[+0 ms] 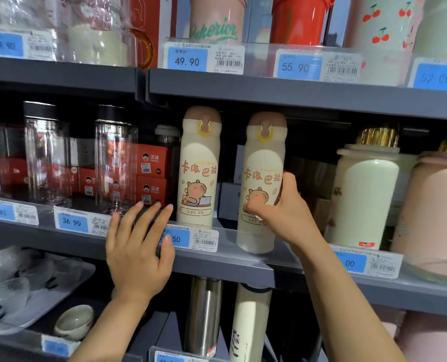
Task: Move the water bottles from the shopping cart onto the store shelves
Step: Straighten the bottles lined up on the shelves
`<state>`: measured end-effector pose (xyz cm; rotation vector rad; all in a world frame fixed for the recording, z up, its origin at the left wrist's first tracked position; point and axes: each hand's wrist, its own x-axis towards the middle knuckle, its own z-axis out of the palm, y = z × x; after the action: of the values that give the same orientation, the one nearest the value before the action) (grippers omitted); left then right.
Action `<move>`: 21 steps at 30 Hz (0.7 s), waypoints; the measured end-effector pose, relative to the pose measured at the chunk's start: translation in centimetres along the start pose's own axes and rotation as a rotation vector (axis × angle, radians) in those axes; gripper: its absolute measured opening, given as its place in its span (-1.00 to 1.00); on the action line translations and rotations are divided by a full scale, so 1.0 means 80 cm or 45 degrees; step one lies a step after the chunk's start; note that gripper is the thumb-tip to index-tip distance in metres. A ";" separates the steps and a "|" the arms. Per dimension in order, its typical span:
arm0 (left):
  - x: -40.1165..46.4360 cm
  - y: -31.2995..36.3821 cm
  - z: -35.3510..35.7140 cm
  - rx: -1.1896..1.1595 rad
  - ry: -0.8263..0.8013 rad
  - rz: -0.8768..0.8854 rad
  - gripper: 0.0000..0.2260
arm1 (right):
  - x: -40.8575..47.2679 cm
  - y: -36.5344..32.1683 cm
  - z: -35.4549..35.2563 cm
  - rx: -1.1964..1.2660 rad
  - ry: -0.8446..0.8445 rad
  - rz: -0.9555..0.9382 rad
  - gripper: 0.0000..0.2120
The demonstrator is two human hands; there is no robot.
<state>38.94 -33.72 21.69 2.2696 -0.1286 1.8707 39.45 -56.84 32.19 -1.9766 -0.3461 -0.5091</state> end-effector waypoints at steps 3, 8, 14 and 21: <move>-0.001 0.000 -0.001 -0.009 0.002 -0.005 -0.61 | 0.002 -0.001 0.002 0.003 0.020 -0.040 -0.47; 0.000 -0.001 0.000 -0.007 0.005 0.001 -0.61 | 0.006 -0.003 0.007 -0.012 -0.052 -0.064 -0.45; 0.000 -0.001 -0.001 -0.017 -0.004 -0.002 -0.61 | 0.005 -0.002 0.009 -0.034 -0.030 -0.061 -0.45; -0.001 -0.002 0.000 -0.037 -0.005 0.017 -0.61 | 0.002 0.004 0.006 -0.032 -0.014 -0.090 -0.52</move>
<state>38.98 -33.55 21.63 2.2587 -0.1710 1.8587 39.83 -56.57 31.89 -1.9979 -0.4194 -0.5498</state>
